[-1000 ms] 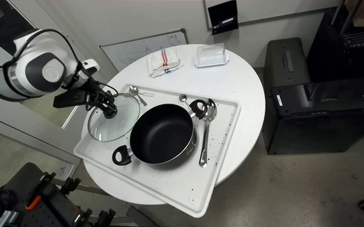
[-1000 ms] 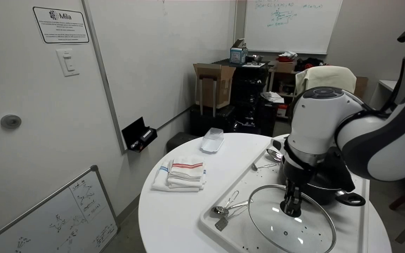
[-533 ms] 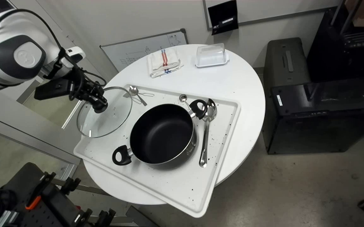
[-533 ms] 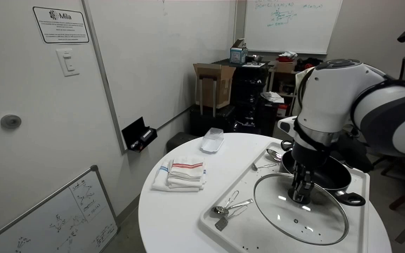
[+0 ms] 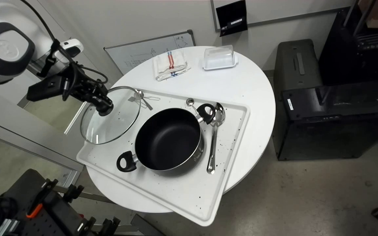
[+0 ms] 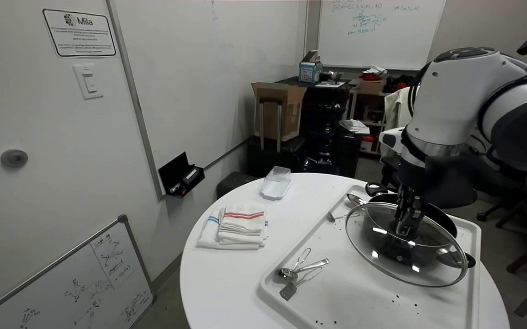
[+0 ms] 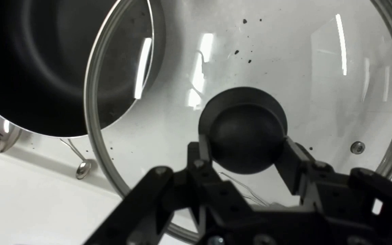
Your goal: Put the glass lid on the pot.
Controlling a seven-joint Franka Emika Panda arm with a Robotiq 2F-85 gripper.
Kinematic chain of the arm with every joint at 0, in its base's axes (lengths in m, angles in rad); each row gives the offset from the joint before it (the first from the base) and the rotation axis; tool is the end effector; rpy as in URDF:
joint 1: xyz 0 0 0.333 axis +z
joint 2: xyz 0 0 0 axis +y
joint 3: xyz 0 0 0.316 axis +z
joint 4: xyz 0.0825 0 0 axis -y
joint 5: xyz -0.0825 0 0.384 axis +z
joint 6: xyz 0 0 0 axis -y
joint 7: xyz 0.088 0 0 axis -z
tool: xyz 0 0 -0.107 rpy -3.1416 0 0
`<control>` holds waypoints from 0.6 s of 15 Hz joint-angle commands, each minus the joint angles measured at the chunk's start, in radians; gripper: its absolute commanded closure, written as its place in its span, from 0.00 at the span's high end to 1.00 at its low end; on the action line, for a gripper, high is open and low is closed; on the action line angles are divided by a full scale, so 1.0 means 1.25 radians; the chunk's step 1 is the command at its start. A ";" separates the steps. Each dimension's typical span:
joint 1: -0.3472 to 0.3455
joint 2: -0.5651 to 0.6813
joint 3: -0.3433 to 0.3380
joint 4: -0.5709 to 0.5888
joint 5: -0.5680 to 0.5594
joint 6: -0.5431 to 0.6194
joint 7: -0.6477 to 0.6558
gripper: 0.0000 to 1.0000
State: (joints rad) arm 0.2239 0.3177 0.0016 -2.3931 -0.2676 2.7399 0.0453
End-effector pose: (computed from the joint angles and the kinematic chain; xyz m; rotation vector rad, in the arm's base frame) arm 0.4872 0.1224 0.1880 2.9700 0.6410 0.0656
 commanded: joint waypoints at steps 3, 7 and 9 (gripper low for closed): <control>-0.045 -0.066 -0.046 -0.047 -0.031 -0.008 0.012 0.24; -0.097 -0.065 -0.063 -0.042 -0.007 -0.011 -0.005 0.24; -0.121 -0.060 -0.069 -0.034 0.002 -0.015 -0.009 0.24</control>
State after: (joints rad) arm 0.1089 0.2791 -0.0775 -2.4316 -0.2771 2.7401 0.0453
